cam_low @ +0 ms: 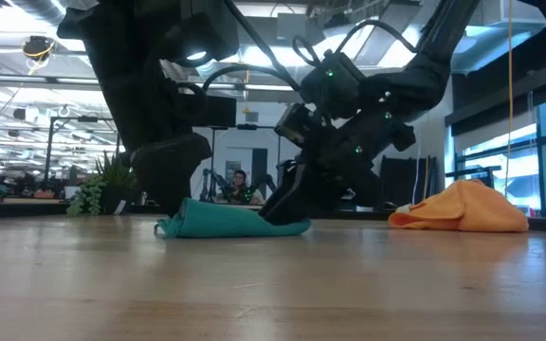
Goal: Roll microfiber towels into tight, uniform cylinder then place into a basket
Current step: Roll the blue microfiber cloth
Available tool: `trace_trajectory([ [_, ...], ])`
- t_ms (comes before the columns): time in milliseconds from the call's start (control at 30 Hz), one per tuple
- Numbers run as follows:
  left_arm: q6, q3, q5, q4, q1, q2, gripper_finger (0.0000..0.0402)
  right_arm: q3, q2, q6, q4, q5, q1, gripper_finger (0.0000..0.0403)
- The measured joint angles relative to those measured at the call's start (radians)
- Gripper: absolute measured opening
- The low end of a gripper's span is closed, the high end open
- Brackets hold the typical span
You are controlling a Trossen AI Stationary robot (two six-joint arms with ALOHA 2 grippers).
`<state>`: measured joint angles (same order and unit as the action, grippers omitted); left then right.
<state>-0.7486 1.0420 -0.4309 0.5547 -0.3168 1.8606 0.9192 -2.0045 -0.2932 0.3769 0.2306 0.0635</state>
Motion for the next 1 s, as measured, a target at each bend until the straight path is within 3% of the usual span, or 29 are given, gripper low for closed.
trace_trajectory([
  [233,-0.005,0.000,-0.012,-0.001,0.000,0.000,0.0011,-0.001,0.000,-0.001,0.002,0.000,0.000,0.0163],
  [567,-0.008,0.000,-0.026,0.008,0.006,-0.001,0.0077,-0.002,-0.001,-0.003,0.003,0.000,0.000,0.0163],
  [1000,-0.003,-0.003,0.026,0.049,0.007,-0.129,0.0081,-0.002,-0.002,0.002,0.003,-0.001,0.000,0.0163],
])
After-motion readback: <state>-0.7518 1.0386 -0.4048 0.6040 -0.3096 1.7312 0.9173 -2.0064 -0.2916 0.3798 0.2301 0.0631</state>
